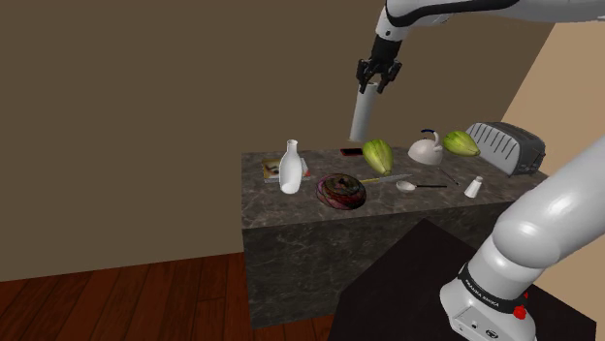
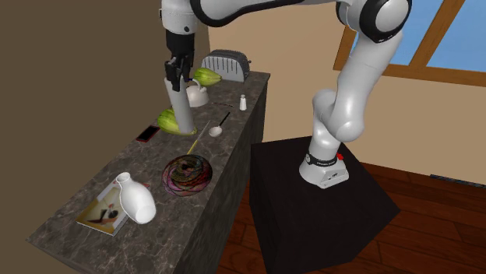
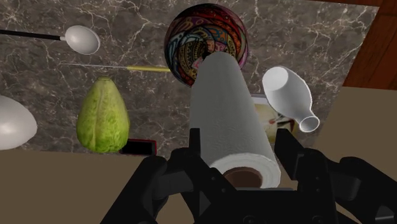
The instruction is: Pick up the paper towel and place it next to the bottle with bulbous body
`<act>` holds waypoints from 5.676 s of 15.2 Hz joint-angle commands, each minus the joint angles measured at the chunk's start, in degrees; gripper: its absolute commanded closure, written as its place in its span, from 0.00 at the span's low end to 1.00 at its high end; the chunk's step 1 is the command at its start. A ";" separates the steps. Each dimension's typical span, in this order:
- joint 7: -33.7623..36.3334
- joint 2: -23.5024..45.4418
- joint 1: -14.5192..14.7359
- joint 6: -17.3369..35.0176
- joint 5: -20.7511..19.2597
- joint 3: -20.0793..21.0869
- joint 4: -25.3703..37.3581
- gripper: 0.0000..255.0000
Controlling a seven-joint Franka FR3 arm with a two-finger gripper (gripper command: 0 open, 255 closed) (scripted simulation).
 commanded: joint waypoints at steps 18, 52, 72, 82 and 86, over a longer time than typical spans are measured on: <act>19.96 23.76 9.45 -5.33 -4.13 10.47 27.25 1.00; 23.44 25.94 9.07 20.02 -6.04 9.91 3.87 1.00; 26.64 33.30 9.57 33.01 -9.07 8.82 -1.98 1.00; 27.27 34.91 9.75 35.06 -9.70 8.51 -2.46 1.00; 27.27 34.91 9.75 35.06 -9.70 8.51 -2.46 0.00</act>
